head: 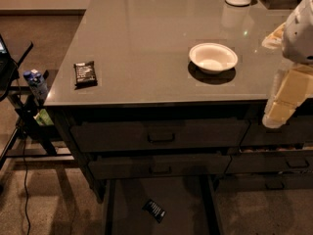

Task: Pick rxbar blueberry from bottom drawer and place on counter

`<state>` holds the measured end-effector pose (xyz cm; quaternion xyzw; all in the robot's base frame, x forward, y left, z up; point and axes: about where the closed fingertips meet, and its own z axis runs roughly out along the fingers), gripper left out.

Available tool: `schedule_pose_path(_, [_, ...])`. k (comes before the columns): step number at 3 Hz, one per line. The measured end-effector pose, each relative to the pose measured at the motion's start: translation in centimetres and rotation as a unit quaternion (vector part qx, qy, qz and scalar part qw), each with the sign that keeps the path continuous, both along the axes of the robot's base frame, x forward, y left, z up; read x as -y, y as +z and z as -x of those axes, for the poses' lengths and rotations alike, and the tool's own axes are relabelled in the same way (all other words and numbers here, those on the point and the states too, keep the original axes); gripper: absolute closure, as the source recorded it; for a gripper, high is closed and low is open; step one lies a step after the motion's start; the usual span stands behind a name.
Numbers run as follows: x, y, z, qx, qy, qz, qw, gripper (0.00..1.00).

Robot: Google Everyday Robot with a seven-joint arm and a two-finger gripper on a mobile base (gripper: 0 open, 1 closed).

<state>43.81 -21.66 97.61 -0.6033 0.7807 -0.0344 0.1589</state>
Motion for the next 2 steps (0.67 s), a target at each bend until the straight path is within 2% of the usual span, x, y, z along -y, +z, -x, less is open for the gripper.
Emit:
schedule_pose_path(1, [-0.1, 0.0, 0.0, 0.002, 0.0, 0.0, 1.0, 0.0])
schedule_pose_path(2, [-1.2, -2.9, 1.0, -0.017, 0.002, -0.004, 0.9998, 0.0])
